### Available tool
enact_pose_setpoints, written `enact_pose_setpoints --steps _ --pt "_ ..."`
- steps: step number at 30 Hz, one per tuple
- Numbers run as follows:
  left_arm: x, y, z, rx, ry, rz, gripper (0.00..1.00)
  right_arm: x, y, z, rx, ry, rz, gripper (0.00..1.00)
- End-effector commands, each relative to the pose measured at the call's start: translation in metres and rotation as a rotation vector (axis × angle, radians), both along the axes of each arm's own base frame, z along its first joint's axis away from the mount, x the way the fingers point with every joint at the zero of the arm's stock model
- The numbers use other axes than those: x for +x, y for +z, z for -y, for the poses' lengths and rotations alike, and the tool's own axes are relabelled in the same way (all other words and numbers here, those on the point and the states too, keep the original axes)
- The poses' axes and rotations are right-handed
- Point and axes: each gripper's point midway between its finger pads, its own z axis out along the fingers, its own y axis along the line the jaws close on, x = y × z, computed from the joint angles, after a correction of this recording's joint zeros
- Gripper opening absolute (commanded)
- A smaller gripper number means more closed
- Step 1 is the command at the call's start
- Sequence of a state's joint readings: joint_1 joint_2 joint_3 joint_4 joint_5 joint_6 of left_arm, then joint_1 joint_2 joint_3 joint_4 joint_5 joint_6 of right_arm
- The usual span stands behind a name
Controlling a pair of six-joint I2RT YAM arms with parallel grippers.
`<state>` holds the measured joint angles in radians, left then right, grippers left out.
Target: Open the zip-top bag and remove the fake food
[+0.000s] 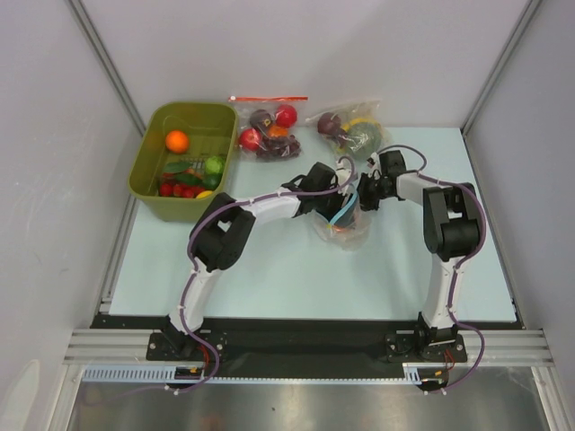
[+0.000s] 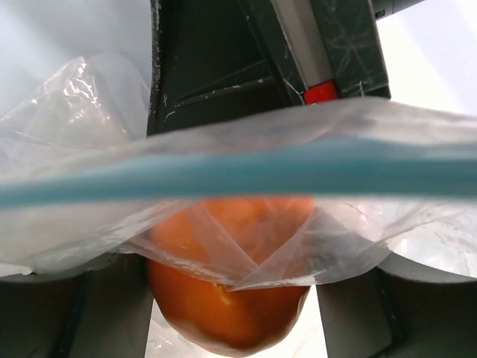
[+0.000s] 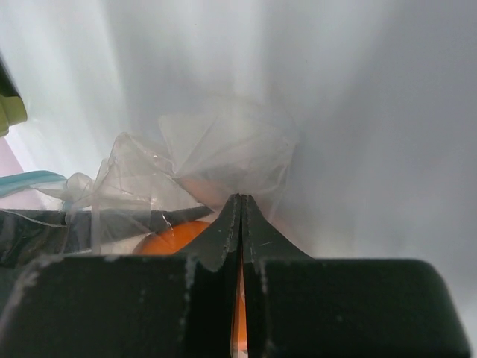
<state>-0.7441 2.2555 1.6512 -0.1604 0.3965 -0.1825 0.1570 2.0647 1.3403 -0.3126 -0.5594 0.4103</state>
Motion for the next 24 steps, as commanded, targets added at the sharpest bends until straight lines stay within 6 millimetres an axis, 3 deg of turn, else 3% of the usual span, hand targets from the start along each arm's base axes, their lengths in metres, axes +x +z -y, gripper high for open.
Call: enact_pose_setpoints --steps 1,2,7,12,18,24 --pt "0.003 0.008 -0.001 0.01 0.003 0.053 0.08 -0.013 0.018 -0.003 0.018 0.018 0.0 0.0" --pt "0.003 0.009 -0.002 0.014 0.007 0.054 0.01 -0.013 0.018 -0.001 0.014 0.012 -0.001 0.0" --pt "-0.009 0.017 -0.015 0.023 -0.001 0.057 0.0 -0.006 0.021 0.023 -0.002 -0.049 0.012 0.0" --pt "-0.018 0.042 -0.029 0.021 0.008 0.084 0.0 -0.003 0.026 0.042 -0.018 -0.087 0.031 0.0" --pt "-0.024 0.062 -0.036 0.0 0.016 0.088 0.0 -0.005 0.027 0.048 -0.02 -0.098 0.035 0.0" --pt "-0.022 0.067 -0.05 0.027 0.043 0.092 0.0 -0.004 0.03 0.057 -0.036 -0.114 0.043 0.0"
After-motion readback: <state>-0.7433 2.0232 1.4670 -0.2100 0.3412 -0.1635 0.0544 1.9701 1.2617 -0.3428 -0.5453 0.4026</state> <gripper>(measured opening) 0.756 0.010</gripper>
